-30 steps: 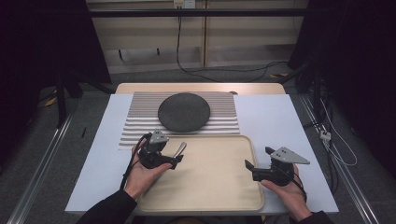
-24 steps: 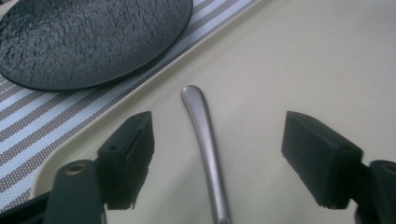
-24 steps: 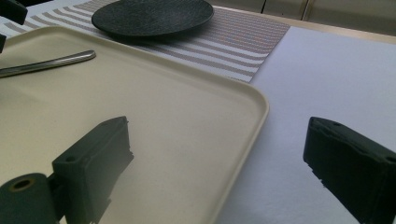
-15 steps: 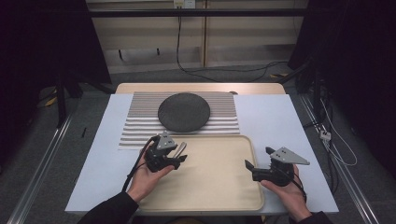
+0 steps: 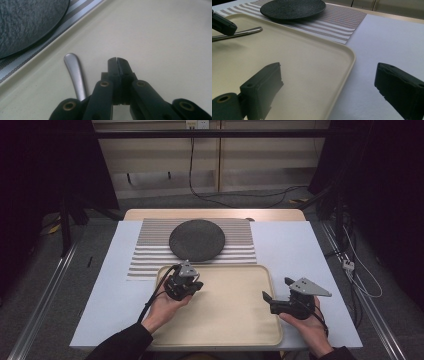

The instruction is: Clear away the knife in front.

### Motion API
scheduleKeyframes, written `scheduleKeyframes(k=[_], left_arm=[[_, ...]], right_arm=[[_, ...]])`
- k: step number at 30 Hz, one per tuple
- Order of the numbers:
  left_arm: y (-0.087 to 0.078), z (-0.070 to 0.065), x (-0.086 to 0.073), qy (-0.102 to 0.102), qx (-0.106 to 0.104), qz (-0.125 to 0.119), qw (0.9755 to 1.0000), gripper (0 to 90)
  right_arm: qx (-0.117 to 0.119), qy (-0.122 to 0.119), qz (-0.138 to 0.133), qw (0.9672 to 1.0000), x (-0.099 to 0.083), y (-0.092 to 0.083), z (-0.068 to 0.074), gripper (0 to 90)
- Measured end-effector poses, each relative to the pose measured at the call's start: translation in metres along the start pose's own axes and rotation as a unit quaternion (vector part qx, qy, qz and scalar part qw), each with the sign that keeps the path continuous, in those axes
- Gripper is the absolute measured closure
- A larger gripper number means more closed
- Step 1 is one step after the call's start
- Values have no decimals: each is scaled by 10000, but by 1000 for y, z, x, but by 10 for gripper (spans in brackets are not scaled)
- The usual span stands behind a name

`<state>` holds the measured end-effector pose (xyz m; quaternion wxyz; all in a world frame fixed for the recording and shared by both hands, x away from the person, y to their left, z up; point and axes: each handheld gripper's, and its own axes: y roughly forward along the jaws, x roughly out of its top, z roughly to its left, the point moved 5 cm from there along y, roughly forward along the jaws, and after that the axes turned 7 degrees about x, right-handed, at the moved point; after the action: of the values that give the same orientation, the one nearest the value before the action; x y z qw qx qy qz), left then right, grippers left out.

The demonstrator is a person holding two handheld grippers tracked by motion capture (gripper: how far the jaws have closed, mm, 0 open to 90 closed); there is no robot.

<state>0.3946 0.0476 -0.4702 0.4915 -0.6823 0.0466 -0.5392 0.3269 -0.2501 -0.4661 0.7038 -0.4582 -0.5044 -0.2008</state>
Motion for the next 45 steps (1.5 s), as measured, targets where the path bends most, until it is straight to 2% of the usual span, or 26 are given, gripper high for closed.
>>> scheduleKeyframes(k=[3, 5, 8, 10, 13, 19, 34, 36, 45], left_arm=[[3, 2, -3, -11, 62, 146, 9999, 900], [6, 5, -6, -72, 63, 103, 9999, 900], [8, 12, -13, -104, 84, 290, 9995, 900], [6, 16, -15, -107, 200, 347, 9991, 900], [5, 19, -17, -177, 119, 347, 9992, 900], [4, 21, -18, -134, 236, 366, 9990, 900], [-5, 30, -27, -248, 221, 463, 9984, 900], [-7, 31, -27, -208, 263, 525, 9981, 900], [-12, 37, -33, -268, 344, 581, 9974, 900]], right_arm=[[2, 12, 4, 10000, 0, 0, 0, 73], [11, 4, -4, 10000, 0, 0, 0, 73], [11, -7, -5, 10000, 0, 0, 0, 73], [13, -14, -8, 10000, 0, 0, 1, 73], [23, 0, -3, 10000, 0, 1, 0, 73], [37, -8, 5, 10000, 0, 1, 0, 73], [32, 2, 11, 10000, 0, 2, 0, 73], [32, -1, 11, 10000, 0, 2, 0, 73], [38, -4, 27, 10000, 0, 2, 0, 73]])
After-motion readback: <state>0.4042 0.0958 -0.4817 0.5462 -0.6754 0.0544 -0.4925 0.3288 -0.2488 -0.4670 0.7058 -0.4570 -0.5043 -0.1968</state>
